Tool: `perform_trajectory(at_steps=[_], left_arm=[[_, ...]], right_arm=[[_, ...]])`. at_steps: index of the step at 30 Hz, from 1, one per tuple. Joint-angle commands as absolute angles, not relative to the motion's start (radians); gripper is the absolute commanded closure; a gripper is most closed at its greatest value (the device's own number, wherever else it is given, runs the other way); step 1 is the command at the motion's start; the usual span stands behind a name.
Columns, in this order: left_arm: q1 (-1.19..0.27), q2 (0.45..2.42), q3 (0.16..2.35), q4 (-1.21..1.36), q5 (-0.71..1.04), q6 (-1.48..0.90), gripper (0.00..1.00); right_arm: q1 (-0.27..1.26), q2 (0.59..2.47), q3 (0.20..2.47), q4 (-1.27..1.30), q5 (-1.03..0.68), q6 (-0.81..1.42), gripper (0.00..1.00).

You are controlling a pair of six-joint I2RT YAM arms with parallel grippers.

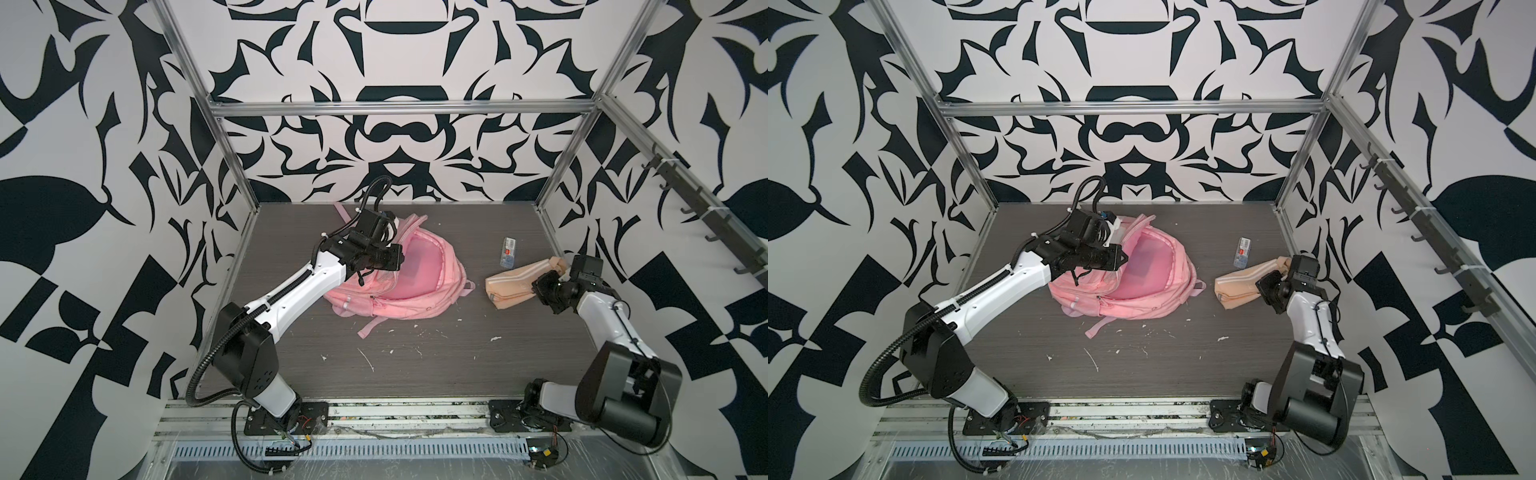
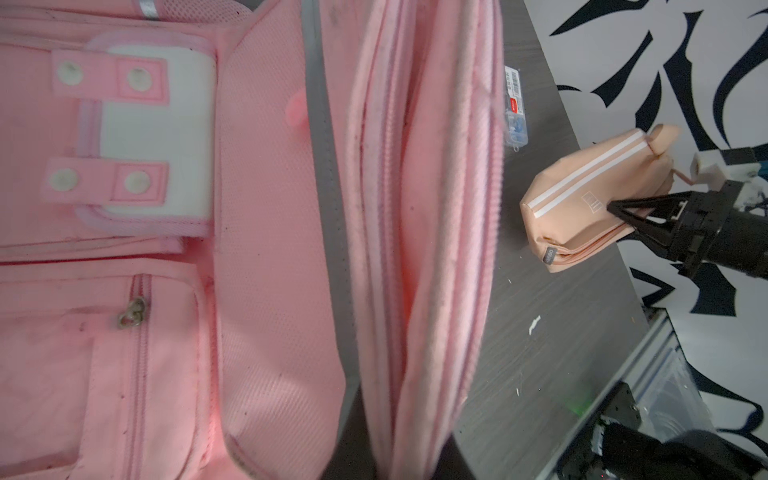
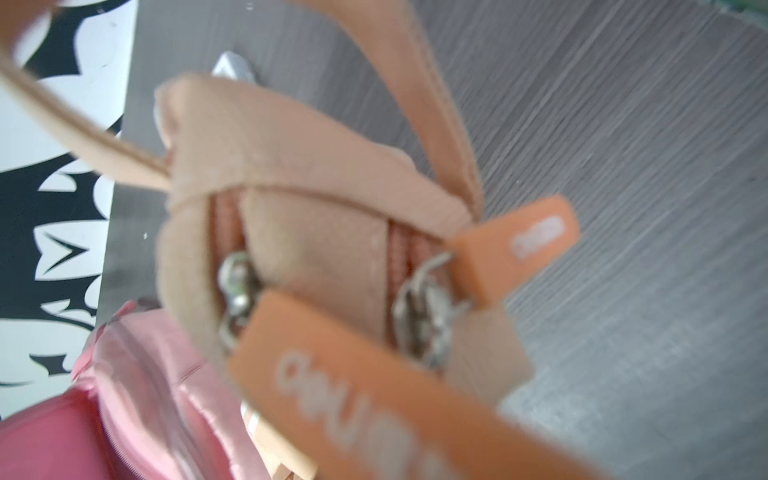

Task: Pack the student bag
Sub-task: 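Lift the peach pouch with the right gripper and carry it over the open backpack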

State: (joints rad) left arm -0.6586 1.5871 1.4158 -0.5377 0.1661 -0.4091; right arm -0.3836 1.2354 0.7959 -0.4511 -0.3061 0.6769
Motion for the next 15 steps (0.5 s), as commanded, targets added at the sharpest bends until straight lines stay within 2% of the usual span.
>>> perform_trajectory(at_steps=[1, 6, 10, 15], left_arm=[[-0.644, 1.528, 1.489, -0.567, 0.288, -0.37, 1.0], [-0.589, 1.5, 1.502, -0.57, 0.354, -0.373, 1.0], [-0.548, 1.504, 1.505, -0.555, 0.471, -0.369, 1.0], [-0.538, 1.511, 1.522, -0.543, 0.534, -0.366, 1.0]], right_arm=[[-0.321, 1.166, 0.854, -0.568, -0.322, 0.634, 1.0], [-0.186, 1.11, 0.962, -0.604, -0.389, 0.594, 1.0], [-0.114, 1.19, 1.018, -0.476, -0.566, 0.629, 1.0], [0.037, 1.353, 1.207, -0.474, -0.625, 0.601, 1.0]])
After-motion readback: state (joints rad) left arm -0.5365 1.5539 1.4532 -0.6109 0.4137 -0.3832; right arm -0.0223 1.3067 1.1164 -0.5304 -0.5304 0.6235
